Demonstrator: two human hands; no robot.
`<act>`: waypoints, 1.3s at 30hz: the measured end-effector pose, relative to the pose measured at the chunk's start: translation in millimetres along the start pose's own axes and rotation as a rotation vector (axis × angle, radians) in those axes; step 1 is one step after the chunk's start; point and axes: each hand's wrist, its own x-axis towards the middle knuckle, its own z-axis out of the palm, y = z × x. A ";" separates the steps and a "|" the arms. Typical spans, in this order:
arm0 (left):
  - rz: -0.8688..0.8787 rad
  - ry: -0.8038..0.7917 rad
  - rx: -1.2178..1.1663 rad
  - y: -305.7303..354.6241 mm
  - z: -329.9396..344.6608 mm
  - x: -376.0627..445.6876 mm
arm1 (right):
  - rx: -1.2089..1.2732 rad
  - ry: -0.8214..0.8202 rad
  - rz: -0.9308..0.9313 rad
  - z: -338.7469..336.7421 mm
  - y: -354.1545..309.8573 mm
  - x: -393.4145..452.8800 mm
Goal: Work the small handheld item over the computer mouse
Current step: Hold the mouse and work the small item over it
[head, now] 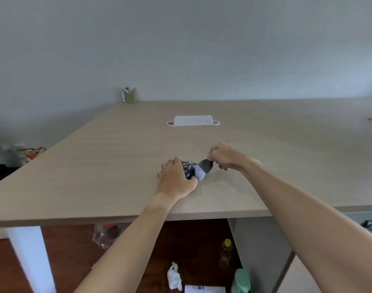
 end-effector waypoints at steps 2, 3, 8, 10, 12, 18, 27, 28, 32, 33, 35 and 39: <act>0.004 0.004 0.004 0.6 0.0 -0.2 | -0.170 0.058 -0.017 -5.4 -0.6 0.3; 0.007 0.007 0.009 0.9 -0.2 -0.5 | -0.220 0.092 -0.027 -8.6 -2.1 0.3; 0.016 0.021 0.014 -0.6 0.7 -0.9 | -0.046 0.152 -0.046 -10.9 -11.6 2.5; 0.019 0.034 0.015 -1.3 1.3 -0.5 | 0.076 0.066 -0.024 -4.8 -13.0 2.3; 0.020 0.035 0.010 -1.4 1.4 -0.9 | 0.054 0.021 -0.009 -0.2 -10.6 3.3; 0.023 0.041 0.032 -0.4 1.9 -0.4 | -0.307 0.162 0.020 -17.7 -6.9 2.1; 0.035 0.048 0.050 -0.3 2.7 -1.5 | 0.051 0.048 -0.036 3.2 -11.5 7.6; 0.037 0.050 0.053 -0.4 2.7 -1.2 | -0.040 0.065 -0.042 1.4 -11.3 7.7; 0.030 0.053 0.061 0.1 3.4 -0.7 | -0.241 0.183 -0.047 -13.3 -13.5 9.8; 0.028 0.057 0.064 0.1 3.6 -0.6 | -0.199 0.204 -0.055 -14.6 -15.3 11.3; 0.026 0.061 0.066 0.3 3.6 -0.5 | -0.005 0.195 -0.078 -11.0 -20.7 12.0; 0.023 0.055 0.063 0.0 3.1 -1.0 | 0.109 0.051 -0.100 8.0 -27.2 9.5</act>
